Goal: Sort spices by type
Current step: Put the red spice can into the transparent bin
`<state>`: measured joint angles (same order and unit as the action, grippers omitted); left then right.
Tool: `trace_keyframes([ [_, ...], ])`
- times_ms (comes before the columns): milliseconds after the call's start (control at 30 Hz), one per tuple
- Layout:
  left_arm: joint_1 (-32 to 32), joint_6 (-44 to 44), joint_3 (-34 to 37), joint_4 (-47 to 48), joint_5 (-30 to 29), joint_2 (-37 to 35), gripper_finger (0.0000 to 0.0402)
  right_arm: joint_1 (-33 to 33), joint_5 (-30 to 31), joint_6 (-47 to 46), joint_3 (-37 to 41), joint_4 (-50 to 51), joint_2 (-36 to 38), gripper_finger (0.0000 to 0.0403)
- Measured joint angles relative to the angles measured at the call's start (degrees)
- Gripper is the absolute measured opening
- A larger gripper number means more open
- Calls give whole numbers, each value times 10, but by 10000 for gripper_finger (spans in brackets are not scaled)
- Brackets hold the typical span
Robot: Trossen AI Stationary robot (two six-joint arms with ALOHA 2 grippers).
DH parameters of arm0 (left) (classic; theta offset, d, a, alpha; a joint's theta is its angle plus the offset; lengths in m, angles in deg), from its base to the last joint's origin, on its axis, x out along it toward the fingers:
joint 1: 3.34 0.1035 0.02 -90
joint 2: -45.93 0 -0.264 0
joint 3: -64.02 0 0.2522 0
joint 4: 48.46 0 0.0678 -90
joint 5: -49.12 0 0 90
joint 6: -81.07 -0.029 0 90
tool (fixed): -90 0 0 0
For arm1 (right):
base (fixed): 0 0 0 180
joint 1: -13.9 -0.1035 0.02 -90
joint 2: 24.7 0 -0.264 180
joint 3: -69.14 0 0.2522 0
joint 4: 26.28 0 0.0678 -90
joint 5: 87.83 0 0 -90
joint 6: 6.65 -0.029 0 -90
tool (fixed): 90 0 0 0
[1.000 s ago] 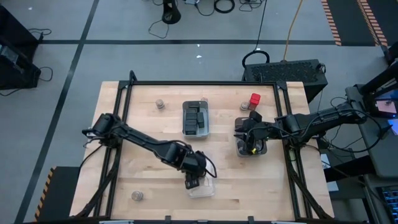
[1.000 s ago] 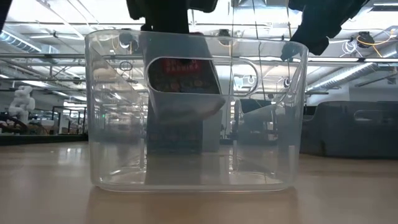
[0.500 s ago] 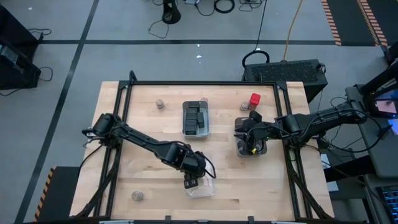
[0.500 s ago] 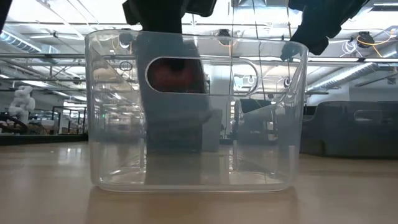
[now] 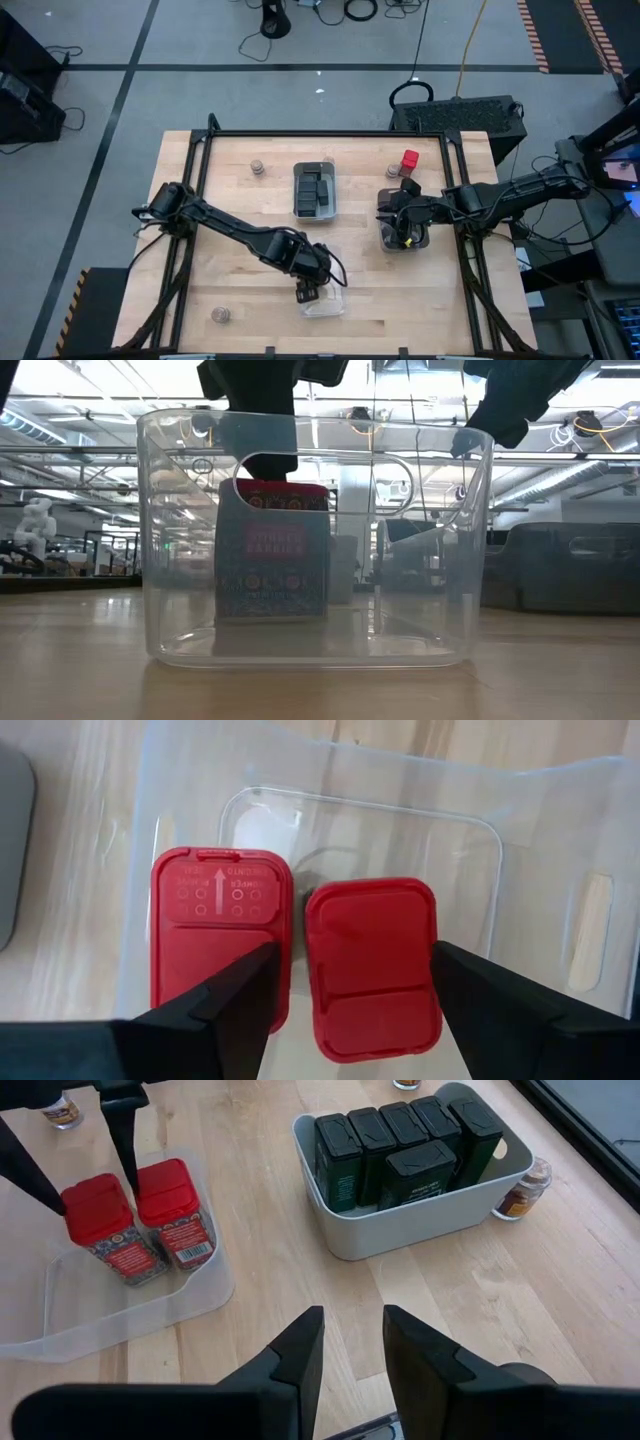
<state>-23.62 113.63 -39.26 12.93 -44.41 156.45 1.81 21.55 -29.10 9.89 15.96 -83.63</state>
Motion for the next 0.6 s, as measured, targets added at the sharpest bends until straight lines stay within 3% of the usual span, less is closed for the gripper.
trace_keyframes([
  [167, 0, 1, -4, -2, 9, 0, 260, 0, 0, 0, 0, 0, 0, 89],
  [600, -27, -12, -55, -39, 110, -1, 260, 0, 0, 0, 0, 0, 0, 89],
])
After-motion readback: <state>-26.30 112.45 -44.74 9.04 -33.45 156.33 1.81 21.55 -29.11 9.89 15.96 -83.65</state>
